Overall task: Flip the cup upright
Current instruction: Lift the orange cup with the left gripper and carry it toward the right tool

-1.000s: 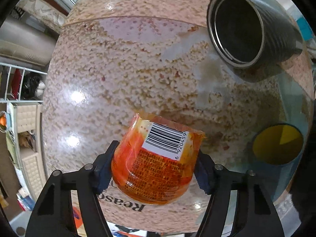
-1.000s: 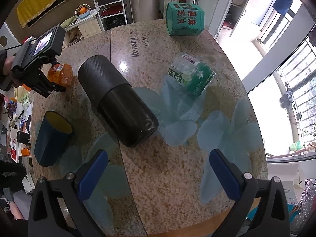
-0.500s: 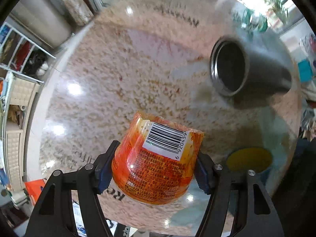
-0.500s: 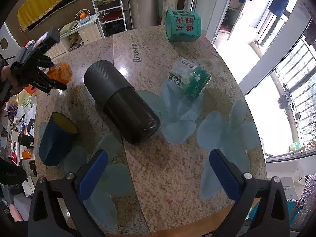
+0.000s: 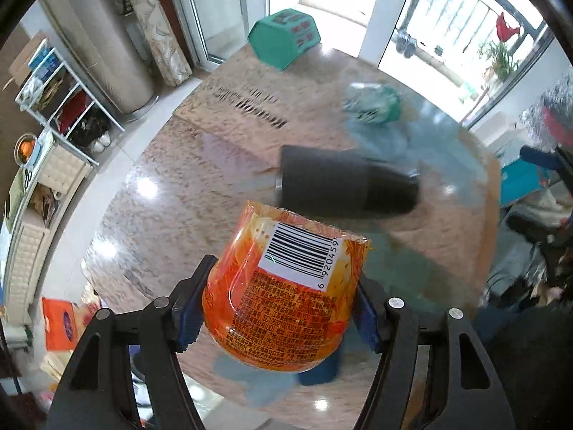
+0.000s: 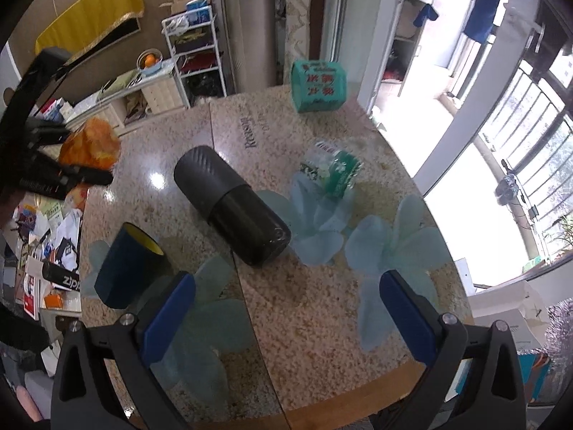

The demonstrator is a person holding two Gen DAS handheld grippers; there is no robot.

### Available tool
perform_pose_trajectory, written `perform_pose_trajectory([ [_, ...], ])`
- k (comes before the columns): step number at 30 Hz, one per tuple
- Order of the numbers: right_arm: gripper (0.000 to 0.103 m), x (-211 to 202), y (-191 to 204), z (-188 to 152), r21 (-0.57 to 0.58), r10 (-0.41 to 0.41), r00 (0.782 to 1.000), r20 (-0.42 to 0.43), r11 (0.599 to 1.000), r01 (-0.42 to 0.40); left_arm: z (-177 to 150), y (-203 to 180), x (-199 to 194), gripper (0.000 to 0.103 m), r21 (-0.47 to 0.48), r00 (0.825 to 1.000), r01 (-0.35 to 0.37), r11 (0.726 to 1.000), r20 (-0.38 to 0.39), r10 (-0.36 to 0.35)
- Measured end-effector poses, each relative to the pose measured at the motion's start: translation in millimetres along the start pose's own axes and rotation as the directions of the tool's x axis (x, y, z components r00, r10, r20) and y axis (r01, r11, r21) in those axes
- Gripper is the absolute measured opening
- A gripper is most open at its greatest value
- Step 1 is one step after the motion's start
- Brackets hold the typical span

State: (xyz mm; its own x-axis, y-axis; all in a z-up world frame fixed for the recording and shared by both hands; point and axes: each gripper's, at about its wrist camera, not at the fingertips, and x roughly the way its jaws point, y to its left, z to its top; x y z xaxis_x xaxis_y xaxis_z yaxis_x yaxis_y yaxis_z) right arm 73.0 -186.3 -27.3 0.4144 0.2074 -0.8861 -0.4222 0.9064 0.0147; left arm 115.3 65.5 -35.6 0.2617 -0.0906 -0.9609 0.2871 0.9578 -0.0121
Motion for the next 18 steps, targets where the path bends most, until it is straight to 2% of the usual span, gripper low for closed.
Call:
perform_pose_trajectory([
  [2,0.103,-7.5,-4.0,-1.9,0.010,-0.015,1.000,0.013,1.000,0.015,-4.1,-14.8,-4.8,0.072,-0.080,0.999,0.033,0.996,0.020,-0.032],
  [8,0.103,-19.5,-12.5,-8.4,0.018,-0.028,0.999,0.036,0.999,0.028,-25.0,-63.6,-10.2,0.072,-0.215,0.995,0.086,0.973,0.058,-0.075],
  [13,0.103,-12.2,-19.9,-12.8,-0.004,-0.023,0.999,0.026,1.000,0.023,-38.2,-96.8,-3.6,0.072,-0.333,0.991,0.131,0.934,0.073,-0.113],
  [15,0.103,-9.2,-24.8,-16.2,-0.015,-0.014,1.000,0.017,1.000,0.014,-41.2,-107.0,7.0,0.072,-0.402,0.987,0.158,0.902,0.071,-0.142],
  [18,0.103,-2.8,-31.9,-18.6,-0.049,0.000,1.000,0.001,0.999,0.000,-43.1,-122.1,21.7,0.072,-0.460,0.986,0.165,0.873,0.061,-0.155],
])
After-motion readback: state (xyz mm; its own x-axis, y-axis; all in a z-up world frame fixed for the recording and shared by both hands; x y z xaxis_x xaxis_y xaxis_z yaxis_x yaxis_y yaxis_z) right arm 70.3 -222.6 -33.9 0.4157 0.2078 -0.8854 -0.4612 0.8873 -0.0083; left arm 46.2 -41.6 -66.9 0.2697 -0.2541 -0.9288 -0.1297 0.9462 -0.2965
